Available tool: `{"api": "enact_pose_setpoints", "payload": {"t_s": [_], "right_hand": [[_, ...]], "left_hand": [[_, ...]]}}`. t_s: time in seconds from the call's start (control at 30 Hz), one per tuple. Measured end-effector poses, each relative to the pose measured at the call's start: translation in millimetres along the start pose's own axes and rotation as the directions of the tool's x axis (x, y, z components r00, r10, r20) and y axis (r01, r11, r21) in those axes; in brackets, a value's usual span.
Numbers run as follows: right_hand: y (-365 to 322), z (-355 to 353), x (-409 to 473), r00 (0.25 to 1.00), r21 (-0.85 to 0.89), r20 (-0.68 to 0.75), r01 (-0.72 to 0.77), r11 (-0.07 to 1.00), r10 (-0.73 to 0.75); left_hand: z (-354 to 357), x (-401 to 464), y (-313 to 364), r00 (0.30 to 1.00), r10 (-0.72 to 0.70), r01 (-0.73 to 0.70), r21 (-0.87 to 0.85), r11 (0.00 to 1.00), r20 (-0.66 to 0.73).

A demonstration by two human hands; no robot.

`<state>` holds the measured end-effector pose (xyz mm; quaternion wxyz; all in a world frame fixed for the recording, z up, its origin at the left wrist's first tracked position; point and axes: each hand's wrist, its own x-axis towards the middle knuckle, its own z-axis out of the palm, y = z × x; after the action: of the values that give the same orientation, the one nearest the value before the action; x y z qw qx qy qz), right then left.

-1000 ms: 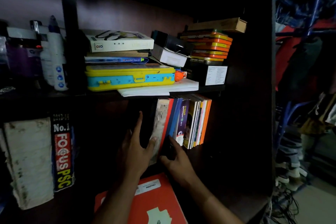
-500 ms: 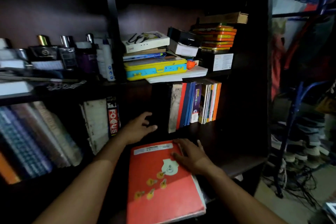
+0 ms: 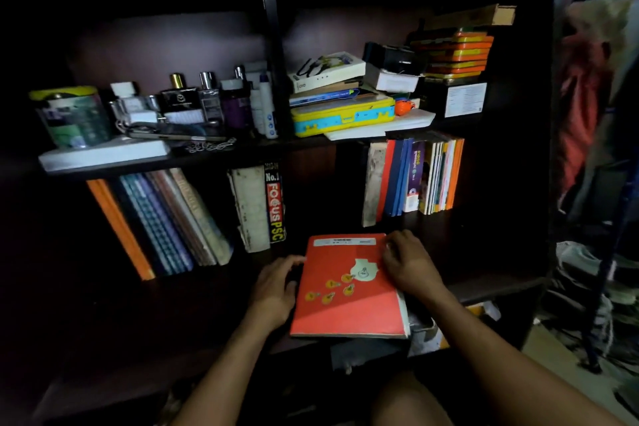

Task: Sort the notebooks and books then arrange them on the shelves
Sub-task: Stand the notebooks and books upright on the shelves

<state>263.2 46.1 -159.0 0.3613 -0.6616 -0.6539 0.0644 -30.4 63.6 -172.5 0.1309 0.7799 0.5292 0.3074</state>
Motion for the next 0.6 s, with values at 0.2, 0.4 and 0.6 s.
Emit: {"api": "enact_pose_setpoints", "payload": {"t_s": [0.2,0.4,0.6], "right_hand": [[9.0,-5.4,-3.7,0.984,-0.058,0.129,0.134,0.989,-0.126],[12.6,-9.1,2.0,0.965,0.059,0.218,0.14,0.988,-0.149],[-6.9,-2.2,-8.6,0.959,0.005,0.243,0.147,0.989,-0.144]], "left_hand": [[-4.1,-3.7,6.6,0.985,0.128,-0.126,-0.027,0.992,0.116],[-12.7,-22.7,30.0,0.99,0.124,-0.118,-0.089,0.989,0.064],[-31.0,-42.4,57.3,0.98,-0.187,0.178,-0.723,0.667,0.068]]}}
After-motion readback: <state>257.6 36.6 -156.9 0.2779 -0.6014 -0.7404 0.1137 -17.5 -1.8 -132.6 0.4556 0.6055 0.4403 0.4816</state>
